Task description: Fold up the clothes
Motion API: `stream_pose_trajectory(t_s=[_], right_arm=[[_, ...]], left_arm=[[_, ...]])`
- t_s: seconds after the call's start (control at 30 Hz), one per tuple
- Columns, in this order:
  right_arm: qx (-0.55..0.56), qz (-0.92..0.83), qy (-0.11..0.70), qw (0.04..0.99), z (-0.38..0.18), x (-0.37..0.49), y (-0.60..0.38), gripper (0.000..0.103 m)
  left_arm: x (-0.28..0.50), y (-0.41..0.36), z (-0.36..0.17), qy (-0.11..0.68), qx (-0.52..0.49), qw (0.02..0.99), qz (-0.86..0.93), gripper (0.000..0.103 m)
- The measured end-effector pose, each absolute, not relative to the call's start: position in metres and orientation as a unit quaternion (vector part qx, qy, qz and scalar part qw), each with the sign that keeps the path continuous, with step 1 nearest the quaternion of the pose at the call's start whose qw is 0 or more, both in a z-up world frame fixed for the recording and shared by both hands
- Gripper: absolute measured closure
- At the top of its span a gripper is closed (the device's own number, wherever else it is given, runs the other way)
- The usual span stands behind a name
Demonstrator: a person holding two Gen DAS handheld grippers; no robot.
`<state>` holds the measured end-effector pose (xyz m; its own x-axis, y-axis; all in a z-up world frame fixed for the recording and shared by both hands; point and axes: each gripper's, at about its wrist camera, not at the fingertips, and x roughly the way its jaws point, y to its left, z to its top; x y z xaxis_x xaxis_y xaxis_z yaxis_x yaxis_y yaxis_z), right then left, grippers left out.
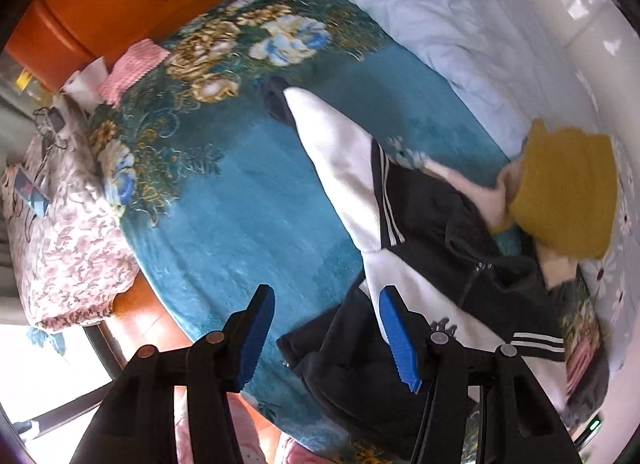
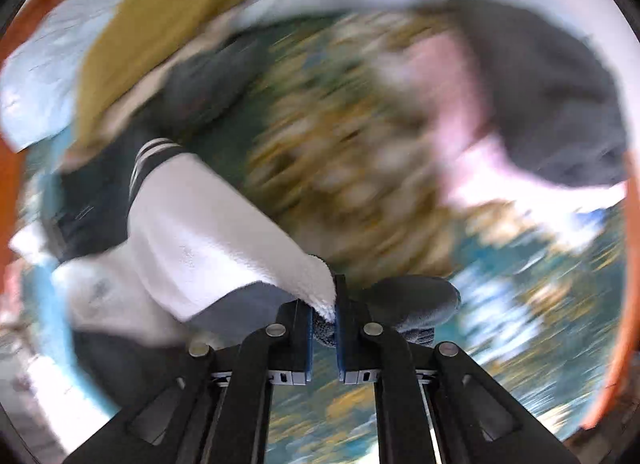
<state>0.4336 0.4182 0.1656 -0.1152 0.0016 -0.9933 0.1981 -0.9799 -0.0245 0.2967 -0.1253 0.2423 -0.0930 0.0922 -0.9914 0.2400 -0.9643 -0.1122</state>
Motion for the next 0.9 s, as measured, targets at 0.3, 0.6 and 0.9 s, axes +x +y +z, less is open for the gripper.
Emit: stream_pose_trajectory(t_s=[0.3, 0.6, 0.9], right_arm=[[0.614, -0.787, 0.058, 0.015, 0.183, 0.415, 0.408, 0.060], [0.647, -0.763, 0.010, 0.014, 0.197, 0.546, 0.381, 0.054], [0.673, -0.738, 0.030, -0.027, 0.224, 0.673, 0.350, 0.054]], left_arm=[[0.309, -0.140, 0.208, 0.121, 0.685, 0.021, -0.718, 0.042], [0.344, -0.124, 0.098, -0.058, 0.714, -0.121, -0.687, 0.041], [0.399, -0.093, -0.007, -0.244, 0.684, -0.317, -0.610, 0.043]])
